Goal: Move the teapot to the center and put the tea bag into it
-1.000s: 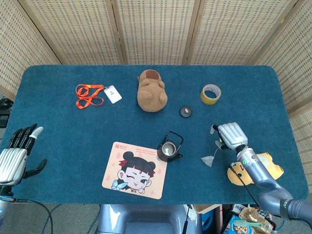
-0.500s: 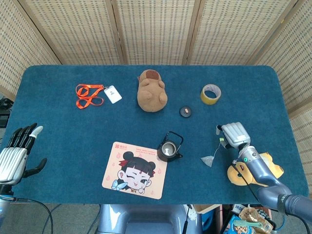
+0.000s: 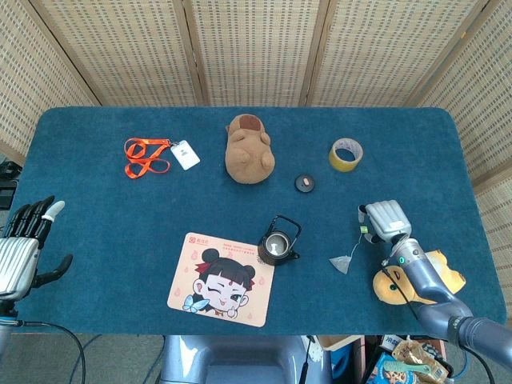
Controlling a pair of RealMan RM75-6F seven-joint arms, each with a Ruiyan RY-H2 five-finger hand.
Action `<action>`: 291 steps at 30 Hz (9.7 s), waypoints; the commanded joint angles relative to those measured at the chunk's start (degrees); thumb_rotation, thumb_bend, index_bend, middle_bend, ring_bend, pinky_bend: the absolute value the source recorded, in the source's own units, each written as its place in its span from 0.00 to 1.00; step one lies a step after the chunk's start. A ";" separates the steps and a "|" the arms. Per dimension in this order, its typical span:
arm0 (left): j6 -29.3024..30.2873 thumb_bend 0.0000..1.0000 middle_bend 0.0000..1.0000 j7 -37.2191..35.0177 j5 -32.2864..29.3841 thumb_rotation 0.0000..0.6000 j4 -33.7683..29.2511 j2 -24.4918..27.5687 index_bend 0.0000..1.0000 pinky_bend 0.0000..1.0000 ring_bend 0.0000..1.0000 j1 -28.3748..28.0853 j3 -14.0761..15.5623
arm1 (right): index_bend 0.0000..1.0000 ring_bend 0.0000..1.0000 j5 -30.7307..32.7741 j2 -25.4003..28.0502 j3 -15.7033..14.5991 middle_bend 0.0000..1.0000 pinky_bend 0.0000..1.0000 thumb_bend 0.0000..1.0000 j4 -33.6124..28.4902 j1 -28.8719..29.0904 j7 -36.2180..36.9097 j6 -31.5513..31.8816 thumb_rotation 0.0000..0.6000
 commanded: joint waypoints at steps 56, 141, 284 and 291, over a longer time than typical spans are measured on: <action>-0.05 0.35 0.00 -0.28 -1.93 1.00 0.73 0.16 0.00 0.00 0.00 1.19 -1.68 | 0.52 0.94 -2.04 -8.73 0.94 0.88 1.00 0.40 13.24 2.00 3.19 -3.15 1.00; -0.66 0.35 0.00 -0.02 -1.74 1.00 1.27 -0.82 0.00 0.00 0.00 1.38 -1.95 | 0.55 0.94 -1.55 -9.95 0.33 0.88 1.00 0.43 20.07 1.16 2.27 -6.68 1.00; -1.83 0.35 0.00 -3.02 0.21 1.00 2.14 -1.84 0.00 0.00 0.00 1.74 -0.24 | 0.68 0.94 -20.88 22.48 6.45 0.89 1.00 0.70 -36.94 -2.54 17.71 17.34 1.00; -1.50 0.35 0.00 -3.47 0.37 1.00 2.36 -1.73 0.00 0.00 0.00 2.07 -0.07 | 0.68 0.94 -22.88 22.50 6.73 0.89 1.00 0.70 -38.72 -1.65 19.71 17.81 1.00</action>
